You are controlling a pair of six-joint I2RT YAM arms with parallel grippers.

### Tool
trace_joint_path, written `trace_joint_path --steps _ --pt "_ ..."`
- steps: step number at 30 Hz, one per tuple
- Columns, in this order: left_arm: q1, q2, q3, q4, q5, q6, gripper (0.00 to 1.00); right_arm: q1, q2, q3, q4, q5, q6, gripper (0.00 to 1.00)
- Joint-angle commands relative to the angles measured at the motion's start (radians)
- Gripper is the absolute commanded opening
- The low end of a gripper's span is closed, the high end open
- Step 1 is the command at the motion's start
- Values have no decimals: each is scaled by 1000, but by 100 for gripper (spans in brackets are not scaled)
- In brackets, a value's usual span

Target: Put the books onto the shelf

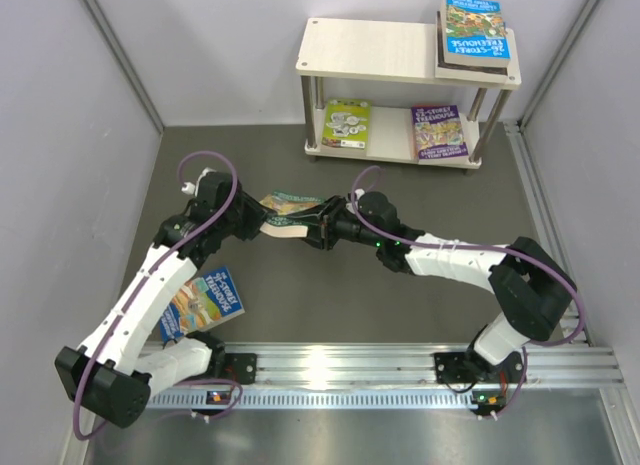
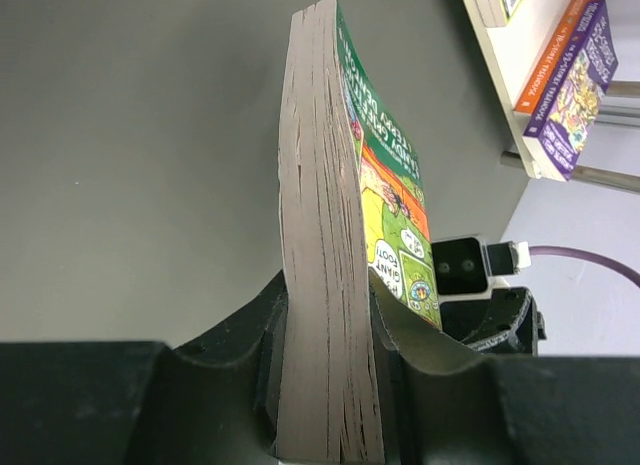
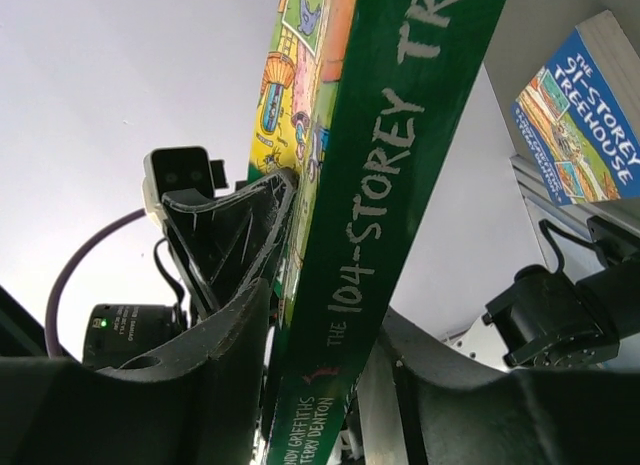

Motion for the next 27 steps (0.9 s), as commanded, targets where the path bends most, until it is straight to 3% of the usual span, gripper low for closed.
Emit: trace_joint_path --steps 1,16,19,22,27 --pt "-8 31 12 -149 -86 65 0 23 -53 131 182 -4 75 37" --pt "-14 76 61 -227 -153 79 0 33 -36 181 167 -9 83 36" --pt "-14 78 65 -232 -157 84 0 33 -35 185 167 -12 78 22" --pt "-14 74 71 -226 -149 96 0 32 -26 179 167 -29 71 1" --pt "-14 48 76 -206 -135 130 0 -22 -53 125 98 -79 -1 0"
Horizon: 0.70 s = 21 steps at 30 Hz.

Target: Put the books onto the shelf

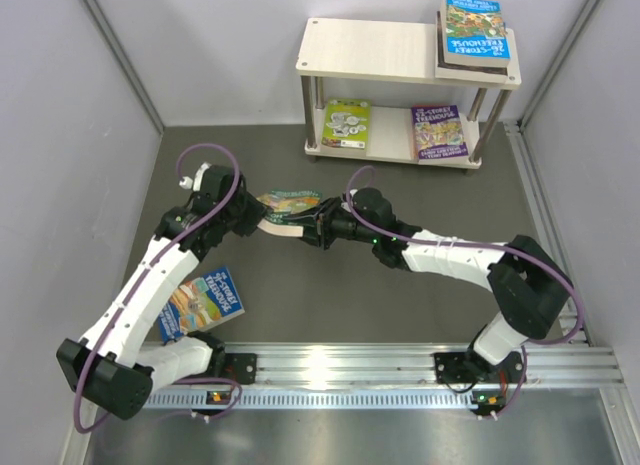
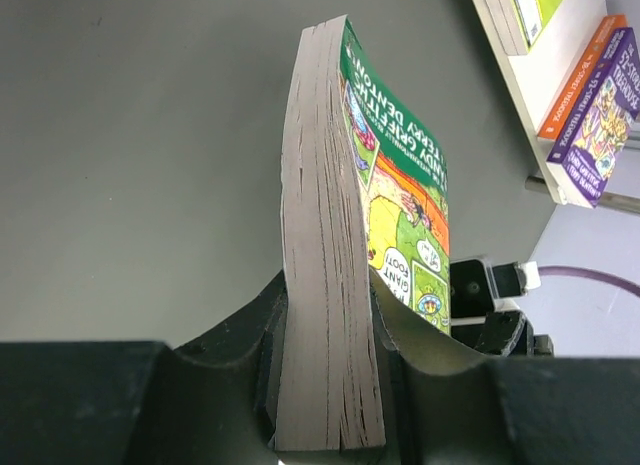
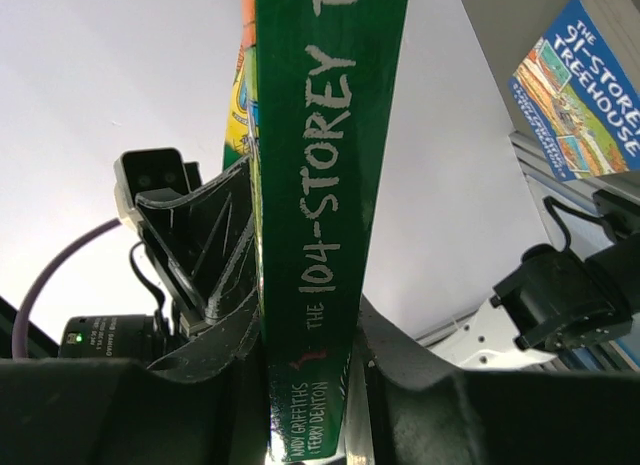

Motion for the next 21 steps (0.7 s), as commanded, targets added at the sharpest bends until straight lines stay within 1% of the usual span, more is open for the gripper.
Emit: trace_joint_path --steps 1,3,5,6,7,8,9,10,11,12,14,15,16,19,21 --pt "-5 -13 -4 -130 -49 118 0 -46 -86 57 122 -57 -82 0" --pt "-5 -22 -7 -128 -43 134 0 -101 -95 59 61 -97 -145 0" --pt "-5 -36 -9 -131 -37 147 0 -139 -103 86 -28 -138 -244 0" --pt "-5 -38 -7 -137 -37 150 0 -176 -104 104 -65 -155 -331 0" --pt "-5 -45 -6 -145 -40 152 2 -193 -100 159 -108 -174 -382 0" --pt "-5 -48 -6 -163 -47 152 5 -208 -96 190 -210 -201 -436 0" --pt "-5 -53 -4 -171 -55 155 8 -233 -93 216 -251 -215 -482 0" --pt "-5 -62 -4 -177 -60 157 16 -244 -86 241 -287 -229 -561 0" --pt "-5 -67 -4 -190 -69 158 18 -254 -83 282 -353 -247 -594 0" --pt "-5 -73 -4 -193 -75 158 20 -276 -80 302 -387 -255 -661 0" --pt "-5 -91 -10 -199 -92 154 24 -296 -70 356 -443 -269 -720 0" --pt "-5 -100 -12 -214 -96 152 26 -317 -60 371 -510 -270 -776 0" --pt "-5 -104 -13 -220 -101 149 27 -330 -55 403 -533 -272 -804 0" --pt "-3 -113 -13 -249 -112 144 36 -369 -15 468 -601 -278 -899 0" --pt "-3 -119 -10 -263 -118 144 45 -399 24 502 -625 -283 -965 0"
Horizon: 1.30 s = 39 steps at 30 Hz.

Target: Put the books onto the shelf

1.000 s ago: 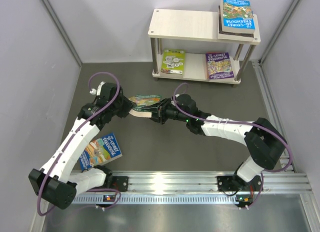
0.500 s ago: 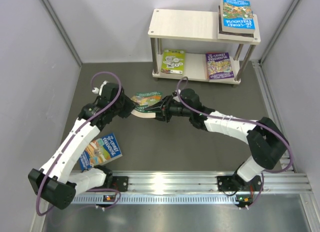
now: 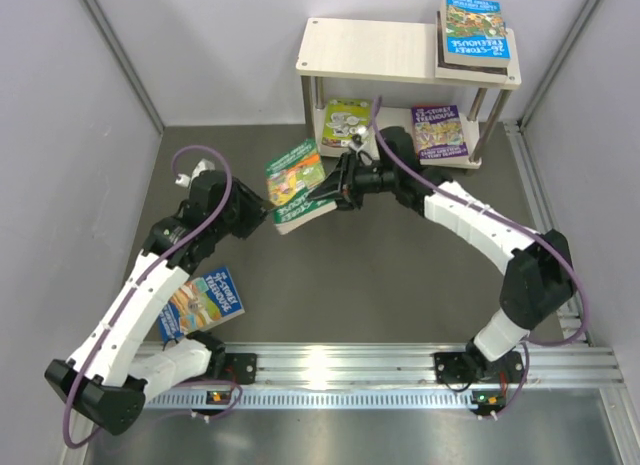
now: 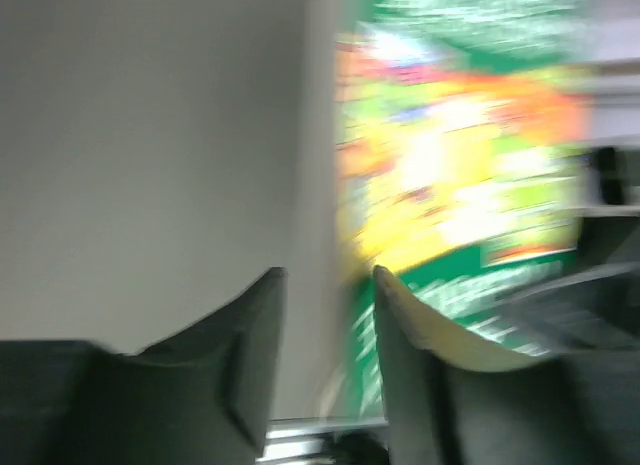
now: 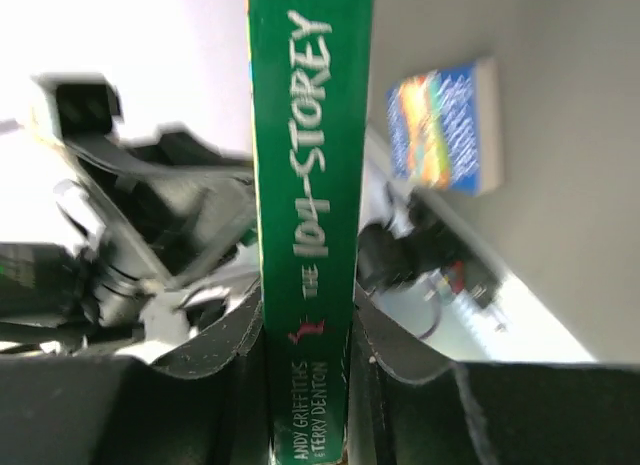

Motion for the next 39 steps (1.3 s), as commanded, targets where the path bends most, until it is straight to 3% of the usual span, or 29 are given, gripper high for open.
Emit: trace_joint_path --steps 1,3,5,13,16,21,24,39 --pt "33 -37 -9 -350 -179 121 48 -176 24 148 -39 108 -209 0" --pt "33 -48 -6 -361 -182 120 59 -205 58 180 -54 108 -250 0" --pt "33 -57 0 -382 -191 118 63 -233 75 217 -65 104 -259 0" --pt "33 -99 22 -453 -245 106 64 -283 139 259 -27 98 -256 0" --pt "33 -108 20 -468 -249 102 63 -296 147 207 83 101 -211 0" --pt "33 -116 19 -485 -238 91 63 -319 185 103 410 125 -46 0" --pt "33 -123 6 -494 -226 80 61 -325 254 136 510 134 4 0" --pt "33 -229 -18 -603 -225 -20 57 -385 607 480 456 167 23 0"
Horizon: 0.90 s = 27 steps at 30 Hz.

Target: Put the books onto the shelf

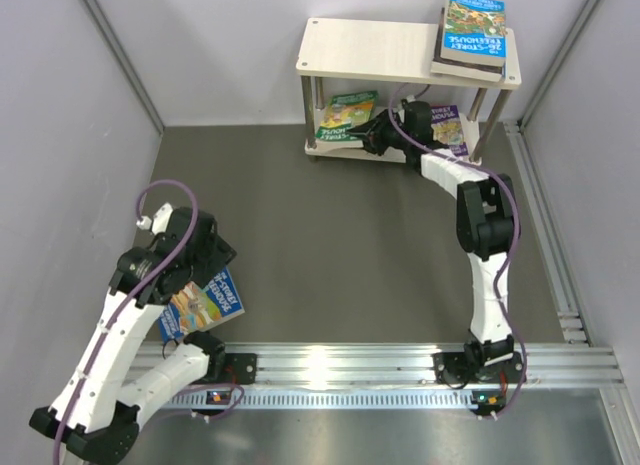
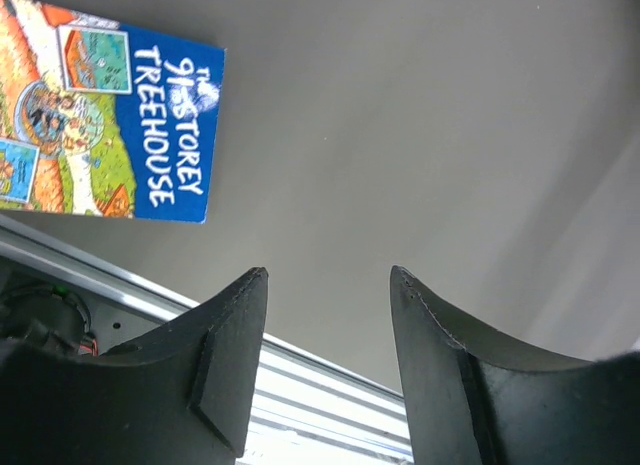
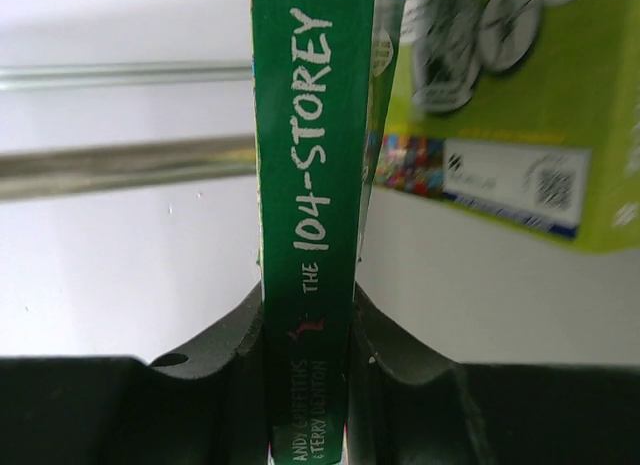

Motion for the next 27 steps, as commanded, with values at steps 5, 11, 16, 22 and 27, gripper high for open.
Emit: trace_joint_path --steps 5,11,16,22,27 --pt "2 -81 -14 -103 -39 -92 57 -42 91 195 29 -21 -8 0" --pt "2 -96 -19 -123 -59 -126 56 -49 183 280 -11 -38 -20 13" --pt "2 -99 -36 -117 -55 -149 55 -52 255 386 -36 -66 -4 28" --pt "2 -85 -51 -100 -46 -166 54 -59 302 450 -57 -90 9 60" --pt "2 -82 -71 -73 -39 -176 54 -69 289 444 -98 -119 -5 76"
